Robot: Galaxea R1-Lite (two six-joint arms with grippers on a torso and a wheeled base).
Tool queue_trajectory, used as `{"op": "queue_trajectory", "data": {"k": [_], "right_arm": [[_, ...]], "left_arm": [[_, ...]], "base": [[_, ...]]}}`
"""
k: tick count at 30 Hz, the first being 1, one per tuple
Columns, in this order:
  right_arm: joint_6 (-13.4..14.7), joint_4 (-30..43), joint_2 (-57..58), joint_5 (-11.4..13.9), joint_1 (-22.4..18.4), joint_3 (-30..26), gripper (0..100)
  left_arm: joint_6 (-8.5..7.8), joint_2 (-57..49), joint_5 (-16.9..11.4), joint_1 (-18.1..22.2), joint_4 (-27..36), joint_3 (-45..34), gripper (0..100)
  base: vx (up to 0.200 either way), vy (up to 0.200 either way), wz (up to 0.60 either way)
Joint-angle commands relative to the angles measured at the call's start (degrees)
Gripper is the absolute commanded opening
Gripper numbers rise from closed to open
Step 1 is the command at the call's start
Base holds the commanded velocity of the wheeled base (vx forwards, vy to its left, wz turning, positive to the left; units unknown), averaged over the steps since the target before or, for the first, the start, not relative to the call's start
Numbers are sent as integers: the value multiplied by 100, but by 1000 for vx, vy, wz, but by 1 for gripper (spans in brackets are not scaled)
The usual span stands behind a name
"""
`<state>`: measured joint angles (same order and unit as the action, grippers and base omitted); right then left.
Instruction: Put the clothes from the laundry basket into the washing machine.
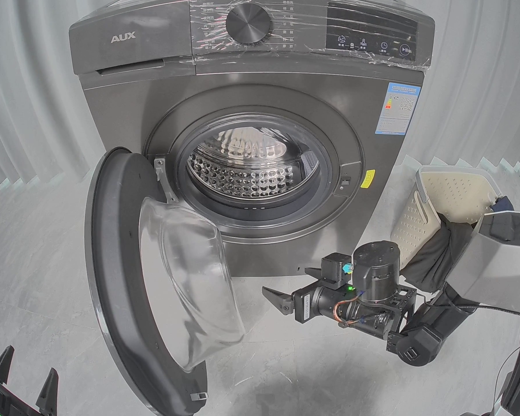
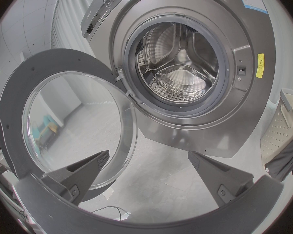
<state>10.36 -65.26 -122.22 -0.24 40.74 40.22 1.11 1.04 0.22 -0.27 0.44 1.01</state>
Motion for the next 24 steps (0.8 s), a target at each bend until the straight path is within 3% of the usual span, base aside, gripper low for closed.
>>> {"op": "queue_trajectory", "data": {"k": [1,13,17,22,24], "right_arm": [[-17,74,-311,7,83,408,100],[1,39,-812,7,672,935,100],[1,57,-777,-2,628,1094,100],[-25,154,-768,-2,531,1401,100],[-25,567,-812,24,496,1718,100]], "left_arm": [[3,-104,4,0,0,-84,100],[3,-104,4,0,0,-84,100],[3,-104,4,0,0,-84,100],[3,-104,4,0,0,-84,100],[3,-104,4,0,0,-84,100]], "base": [[0,0,0],[0,0,0],[0,0,0],[-200,0,0],[-200,0,0]]}}
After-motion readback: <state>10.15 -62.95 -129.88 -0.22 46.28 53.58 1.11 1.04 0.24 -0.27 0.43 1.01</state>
